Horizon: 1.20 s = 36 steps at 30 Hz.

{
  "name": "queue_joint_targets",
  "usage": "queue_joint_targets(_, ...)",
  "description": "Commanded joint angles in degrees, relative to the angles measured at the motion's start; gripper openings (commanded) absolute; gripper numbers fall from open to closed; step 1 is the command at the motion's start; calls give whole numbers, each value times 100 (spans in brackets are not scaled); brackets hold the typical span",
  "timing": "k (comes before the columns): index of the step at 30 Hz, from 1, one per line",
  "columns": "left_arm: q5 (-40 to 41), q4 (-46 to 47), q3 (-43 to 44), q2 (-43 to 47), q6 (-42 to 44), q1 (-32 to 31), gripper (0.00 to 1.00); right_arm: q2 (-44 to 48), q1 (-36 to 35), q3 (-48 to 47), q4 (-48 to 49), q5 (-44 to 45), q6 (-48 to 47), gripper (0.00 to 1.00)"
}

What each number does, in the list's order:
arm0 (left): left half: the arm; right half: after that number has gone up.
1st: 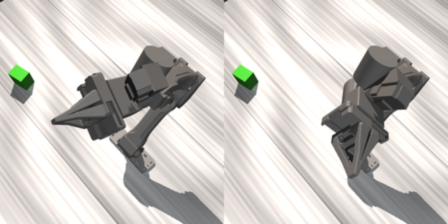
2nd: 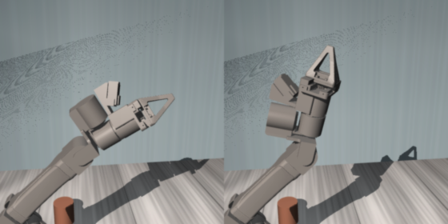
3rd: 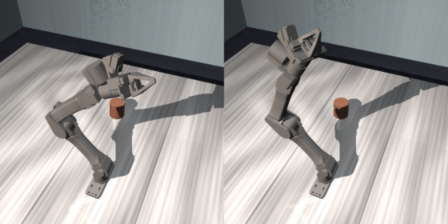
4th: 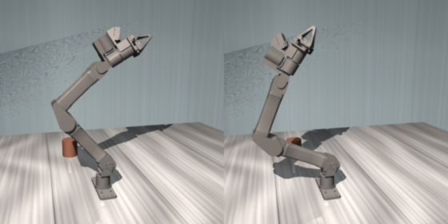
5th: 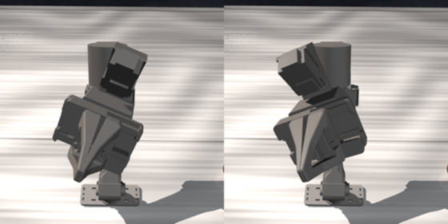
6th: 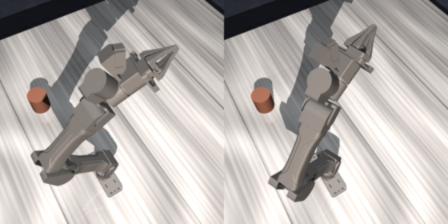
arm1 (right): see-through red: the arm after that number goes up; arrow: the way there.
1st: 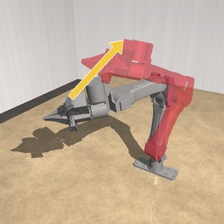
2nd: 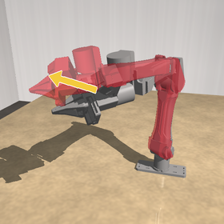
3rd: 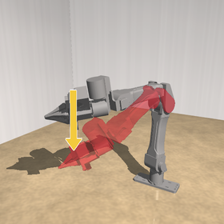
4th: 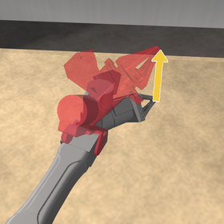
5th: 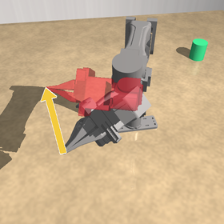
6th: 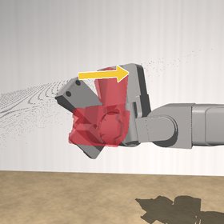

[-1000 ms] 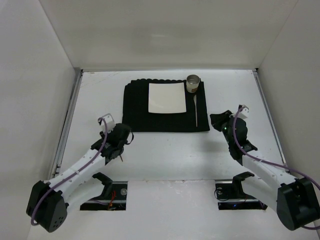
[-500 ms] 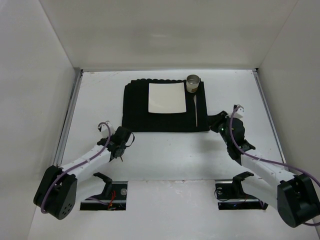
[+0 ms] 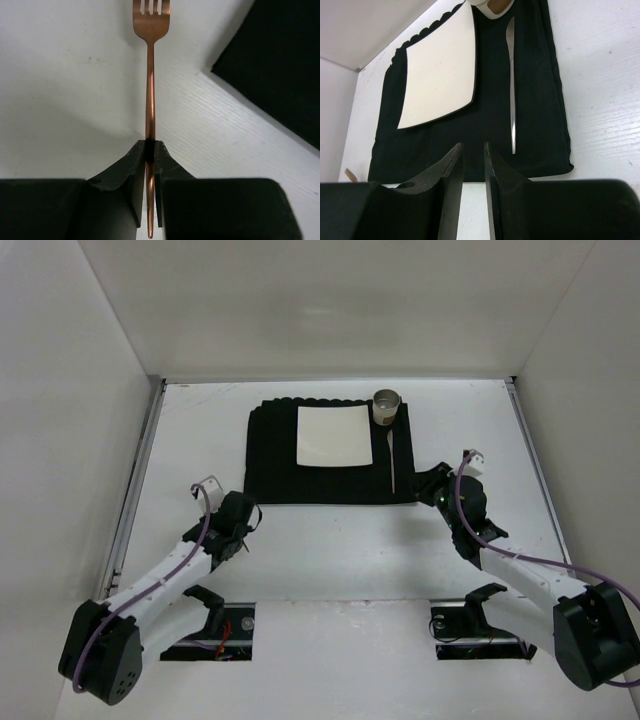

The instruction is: Set the dinner table for one person

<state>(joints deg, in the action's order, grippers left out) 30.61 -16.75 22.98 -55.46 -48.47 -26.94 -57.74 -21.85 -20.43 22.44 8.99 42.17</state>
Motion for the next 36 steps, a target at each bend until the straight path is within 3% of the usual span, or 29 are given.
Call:
queue_joint_targets(1, 234, -118, 653, 536, 574, -113, 1, 52, -52, -181, 340, 32, -86, 29)
queue_joint_targets(5, 139, 426, 1514, -76, 1294, -333, 2, -18, -78, -181, 375, 138, -113, 33)
queue_joint_targets(10, -773, 963, 2954, -1912, 2436, -545, 3, -150, -184, -234, 376, 146, -130, 38)
queue_joint_targets(14, -1285, 946, 3800, -3038, 2965, -273, 3, -133, -201, -234, 376, 129, -139, 43)
queue_joint_targets(23, -1005, 902, 4197, -4165, 3317, -105, 3, -211, -210, -251, 393, 199, -183, 58)
queue_joint_targets(36, -793, 1139, 4091, -4394, 3476, -53, 4, -387, -245, -269, 463, 164, -192, 69)
